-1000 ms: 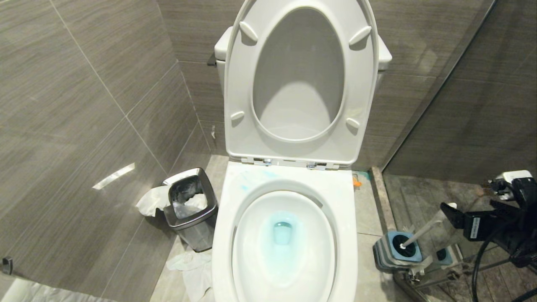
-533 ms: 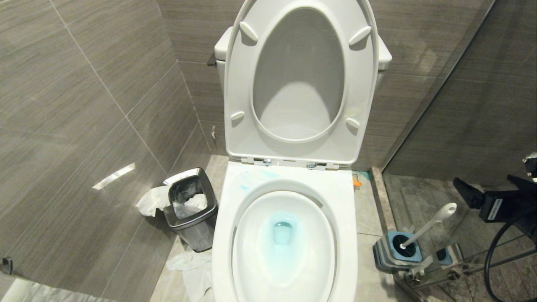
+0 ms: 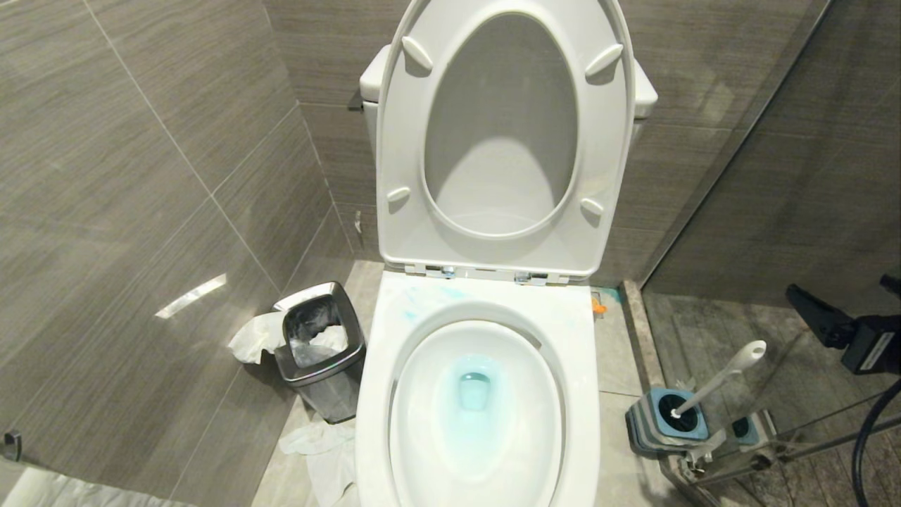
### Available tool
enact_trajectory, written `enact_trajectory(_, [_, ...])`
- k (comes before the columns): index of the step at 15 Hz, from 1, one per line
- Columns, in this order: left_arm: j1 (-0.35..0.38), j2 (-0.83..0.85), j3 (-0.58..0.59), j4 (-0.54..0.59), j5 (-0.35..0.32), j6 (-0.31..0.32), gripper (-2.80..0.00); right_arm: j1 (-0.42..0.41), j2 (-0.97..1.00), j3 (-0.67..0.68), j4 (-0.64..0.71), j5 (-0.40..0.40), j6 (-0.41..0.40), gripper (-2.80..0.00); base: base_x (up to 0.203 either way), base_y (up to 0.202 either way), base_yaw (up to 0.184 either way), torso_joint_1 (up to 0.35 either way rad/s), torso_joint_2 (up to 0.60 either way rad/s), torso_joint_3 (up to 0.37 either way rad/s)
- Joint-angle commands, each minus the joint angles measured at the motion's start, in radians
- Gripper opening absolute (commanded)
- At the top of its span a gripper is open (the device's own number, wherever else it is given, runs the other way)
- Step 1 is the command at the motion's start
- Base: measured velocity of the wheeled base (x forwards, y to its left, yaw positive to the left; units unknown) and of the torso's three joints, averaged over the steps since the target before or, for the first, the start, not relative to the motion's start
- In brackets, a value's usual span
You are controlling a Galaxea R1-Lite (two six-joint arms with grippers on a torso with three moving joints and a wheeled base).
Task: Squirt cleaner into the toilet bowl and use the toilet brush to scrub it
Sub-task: Flush the toilet
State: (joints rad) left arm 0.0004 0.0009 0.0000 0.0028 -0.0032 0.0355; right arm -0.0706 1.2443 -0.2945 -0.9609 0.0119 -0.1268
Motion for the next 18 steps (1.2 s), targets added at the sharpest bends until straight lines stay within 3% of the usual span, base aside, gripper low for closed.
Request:
enact_trajectory(1, [0.0,0.001,0.0,0.0,0.0,0.0,-2.8,0.0,-0.057,0.006,0.017,0.008,0.004,-2.8,0.0,0.0,0.0,0.0,0.0,0.0])
enact_trajectory(7, [0.001,0.001,0.0,0.0,0.0,0.0,-2.8,0.0,-0.087,-0.003,0.017,0.008,0.011,-2.8,0.0,0.0,0.0,0.0,0.0,0.0])
enact_trajectory(13, [0.001,0.001,0.0,0.0,0.0,0.0,-2.8,0.027,-0.338,-0.016,0.038,0.041,0.041,-2.8,0.0,0.0,0.0,0.0,0.0,0.0])
enact_trajectory(16, [0.001,0.001,0.0,0.0,0.0,0.0,-2.8,0.052,-0.481,-0.074,0.114,0.042,0.062,-2.8,0.0,0.0,0.0,0.0,0.0,0.0])
enact_trajectory(18, [0.0,0.001,0.0,0.0,0.0,0.0,-2.8,0.063,-0.593,-0.153,0.252,0.04,0.065,-2.8,0.0,0.0,0.0,0.0,0.0,0.0])
